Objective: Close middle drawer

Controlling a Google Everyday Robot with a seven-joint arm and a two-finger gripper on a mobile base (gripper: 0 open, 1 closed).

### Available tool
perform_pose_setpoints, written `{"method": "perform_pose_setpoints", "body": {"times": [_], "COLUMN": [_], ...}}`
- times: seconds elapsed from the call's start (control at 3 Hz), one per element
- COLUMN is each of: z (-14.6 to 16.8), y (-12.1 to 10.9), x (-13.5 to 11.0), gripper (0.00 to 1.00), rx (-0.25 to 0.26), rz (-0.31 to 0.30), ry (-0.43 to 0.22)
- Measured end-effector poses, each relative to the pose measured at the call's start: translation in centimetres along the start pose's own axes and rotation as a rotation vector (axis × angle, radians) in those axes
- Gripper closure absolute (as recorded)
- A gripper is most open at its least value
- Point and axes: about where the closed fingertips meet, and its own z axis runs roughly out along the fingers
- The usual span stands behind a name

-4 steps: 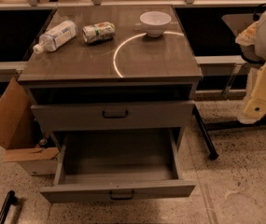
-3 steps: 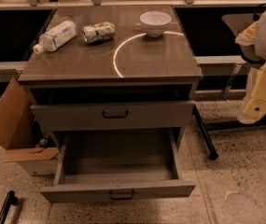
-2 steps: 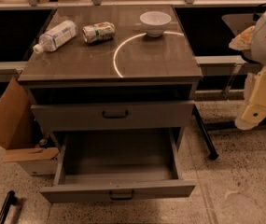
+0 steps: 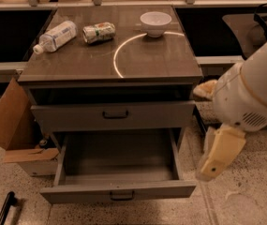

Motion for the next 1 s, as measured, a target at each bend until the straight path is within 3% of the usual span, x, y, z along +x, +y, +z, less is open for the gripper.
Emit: {"method": "perform_pose_setpoints", "body": {"times": [0.33,0.67,1.0], "z": [2.6,2.6,5.1], "y": [1.9,1.9,2.1], "x": [1.5,1.5,2.2], "gripper": [0.0,0.0,0.0], "rx": [-0.061,-0.061,-0.092], "rz": [0.019,0.019,0.02], "ry": [0.027,0.027,0.02]}}
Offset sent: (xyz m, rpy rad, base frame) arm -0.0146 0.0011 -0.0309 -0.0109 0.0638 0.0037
